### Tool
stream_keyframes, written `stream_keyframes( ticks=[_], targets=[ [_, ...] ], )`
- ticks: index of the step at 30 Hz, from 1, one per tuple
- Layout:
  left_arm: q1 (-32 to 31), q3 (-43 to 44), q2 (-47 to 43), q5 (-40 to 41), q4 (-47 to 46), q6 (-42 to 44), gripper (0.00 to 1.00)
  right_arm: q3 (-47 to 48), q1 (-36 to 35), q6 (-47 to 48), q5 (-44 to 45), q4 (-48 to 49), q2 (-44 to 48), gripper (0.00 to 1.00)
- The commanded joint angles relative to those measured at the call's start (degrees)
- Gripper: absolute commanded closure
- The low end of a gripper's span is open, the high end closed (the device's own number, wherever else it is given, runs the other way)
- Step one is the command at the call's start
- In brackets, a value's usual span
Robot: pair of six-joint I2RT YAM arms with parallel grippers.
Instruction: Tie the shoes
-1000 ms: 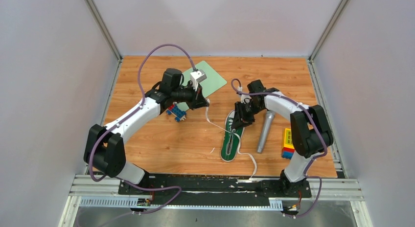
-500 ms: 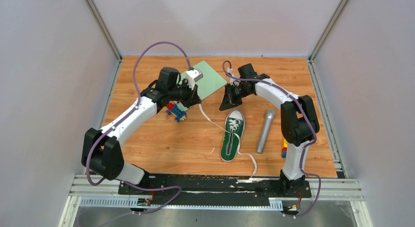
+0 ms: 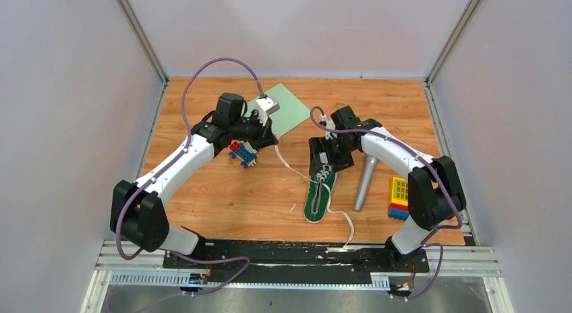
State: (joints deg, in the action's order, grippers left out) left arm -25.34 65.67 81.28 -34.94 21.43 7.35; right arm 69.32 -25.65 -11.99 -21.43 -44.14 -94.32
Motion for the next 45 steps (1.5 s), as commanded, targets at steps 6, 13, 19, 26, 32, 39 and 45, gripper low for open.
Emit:
stream_keyframes(
  ticks=[6, 13, 19, 26, 32, 39, 45],
  targets=[
    [0.21, 1.91, 0.47, -1.89, -1.81, -1.72, 1.00, -1.34, -0.38, -2.89, -0.02, -3.50, -2.40, 0.56],
    [0.21, -0.29, -0.62, -2.08, -2.57, -2.17, 1.00, 0.56, -0.64, -2.47, -2.64, -2.58, -5.78, 0.57],
    [0.21, 0.33, -2.04, -1.60, -1.30, 0.21, 1.00, 2.81, -0.95, -0.04, -6.81, -1.73, -7.51, 1.00],
    [0.44, 1.96, -5.29, 3.41, 4.06, 8.62, 1.00, 11.87, -2.14, 1.37, -11.47, 0.79, -11.23, 1.00],
    [0.47, 1.69, -5.76, 7.84, 4.95, 10.92, 1.00, 13.70, -2.50, 0.08, -11.54, 1.73, -13.39, 1.00],
    [0.47, 1.01, -3.62, 8.69, 4.77, 11.11, 1.00, 10.76, 1.08, 10.92, -12.14, 0.89, -5.57, 0.59],
    [0.47, 2.35, -2.18, 7.66, 4.33, 9.86, 1.00, -0.11, 3.66, 40.56, -15.80, -13.76, 6.85, 0.52]
  ],
)
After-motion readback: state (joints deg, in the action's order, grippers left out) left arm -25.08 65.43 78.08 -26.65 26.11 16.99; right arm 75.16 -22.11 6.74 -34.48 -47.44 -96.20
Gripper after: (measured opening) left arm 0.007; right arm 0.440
